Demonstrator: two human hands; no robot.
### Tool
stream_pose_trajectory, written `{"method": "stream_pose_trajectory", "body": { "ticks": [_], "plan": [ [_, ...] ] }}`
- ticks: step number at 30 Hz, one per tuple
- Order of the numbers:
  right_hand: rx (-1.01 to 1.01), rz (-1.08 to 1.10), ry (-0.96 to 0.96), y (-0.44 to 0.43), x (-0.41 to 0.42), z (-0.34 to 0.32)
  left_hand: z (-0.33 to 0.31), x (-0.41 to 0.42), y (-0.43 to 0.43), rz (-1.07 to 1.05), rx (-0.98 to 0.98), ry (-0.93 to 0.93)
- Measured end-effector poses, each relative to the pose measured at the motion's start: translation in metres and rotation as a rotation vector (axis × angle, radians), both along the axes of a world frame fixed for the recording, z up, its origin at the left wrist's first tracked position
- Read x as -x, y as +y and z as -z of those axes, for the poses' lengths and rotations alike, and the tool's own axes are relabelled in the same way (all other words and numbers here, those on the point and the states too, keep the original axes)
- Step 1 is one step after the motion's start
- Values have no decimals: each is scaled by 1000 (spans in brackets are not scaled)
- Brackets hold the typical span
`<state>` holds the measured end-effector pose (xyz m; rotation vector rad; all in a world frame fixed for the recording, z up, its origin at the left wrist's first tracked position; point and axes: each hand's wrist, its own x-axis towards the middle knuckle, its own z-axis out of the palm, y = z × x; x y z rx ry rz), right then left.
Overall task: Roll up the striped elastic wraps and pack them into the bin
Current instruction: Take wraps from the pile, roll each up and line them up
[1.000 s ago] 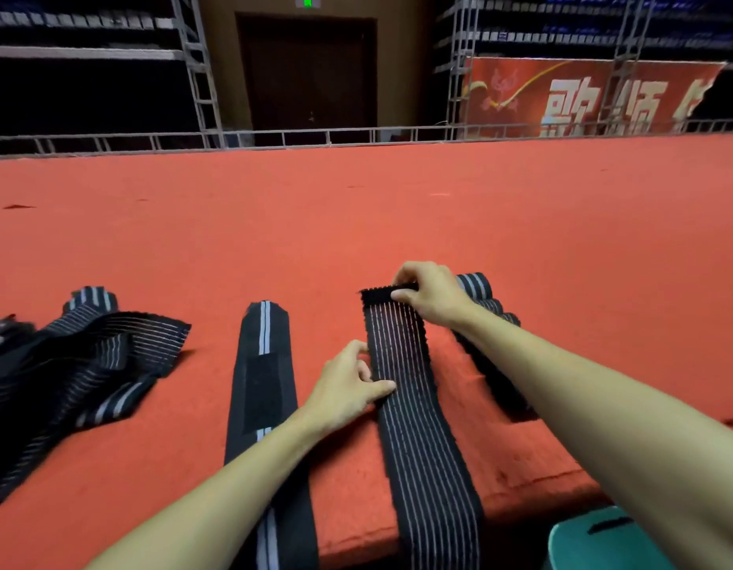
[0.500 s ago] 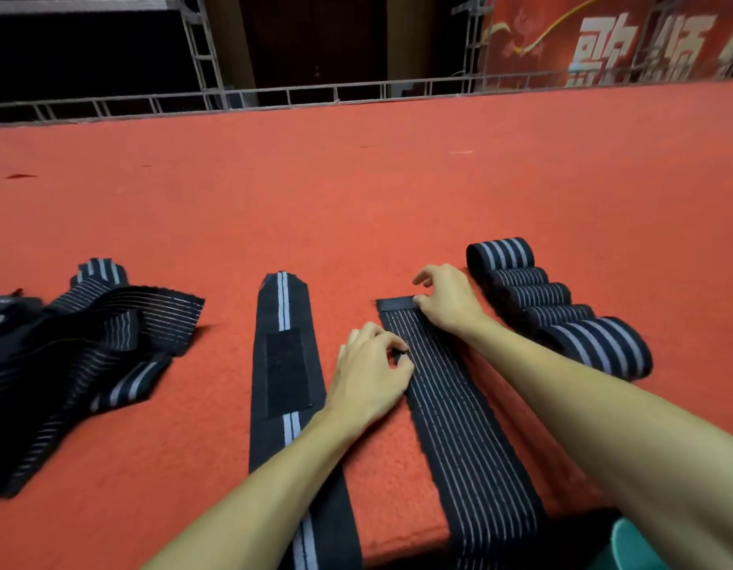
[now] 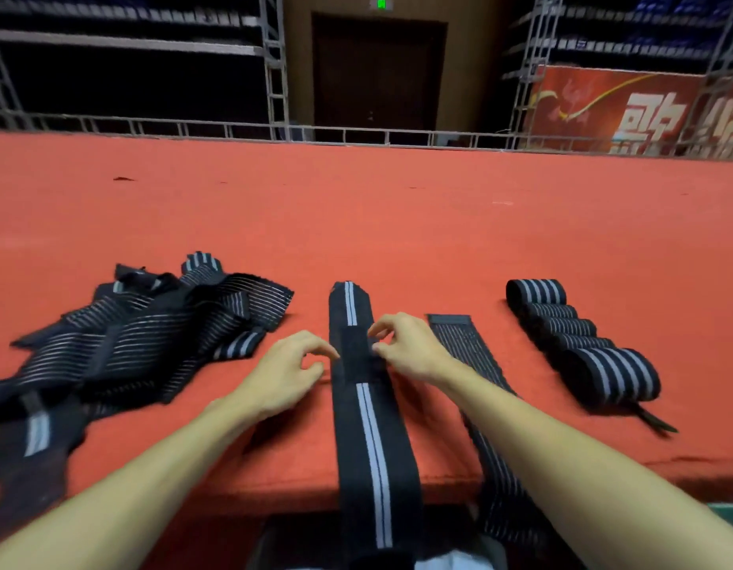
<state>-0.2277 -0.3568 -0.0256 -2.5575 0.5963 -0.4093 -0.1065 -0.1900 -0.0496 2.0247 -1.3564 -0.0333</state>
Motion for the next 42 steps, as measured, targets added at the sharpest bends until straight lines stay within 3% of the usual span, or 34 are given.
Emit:
{"method": "stream_pose_trajectory", "body": {
  "ticks": [9,15,21,26,31,34,37,39,42],
  "plan": [
    [-141,-84,-73,68,-86,3,22,-62,98,-291,113,66],
    [-271,103,-97,64,-144,16,32,-73,92,-305,112,124],
    [-675,434,-235,56,-197,34,40,-80,91,-295,71,44],
    [-803,411,-336,57,-186,19,41,-77,94,-304,10,-80],
    [-779,450,-514,30,-132,-14,33,-65,93,-454,-74,-104],
    [-822,421,-582,14,-99,-31,20,-44,84,-541,-323,-139],
    [-686,366,-587,8,-66,-43,2,-15,72,-414,-552,-195],
    [-510,355,-566,8,-42,-54,-16,2,68,-328,-484,-153],
    [-434,327,-564,8,-12,-69,-41,22,63,-290,-147,-137]
  ]
}}
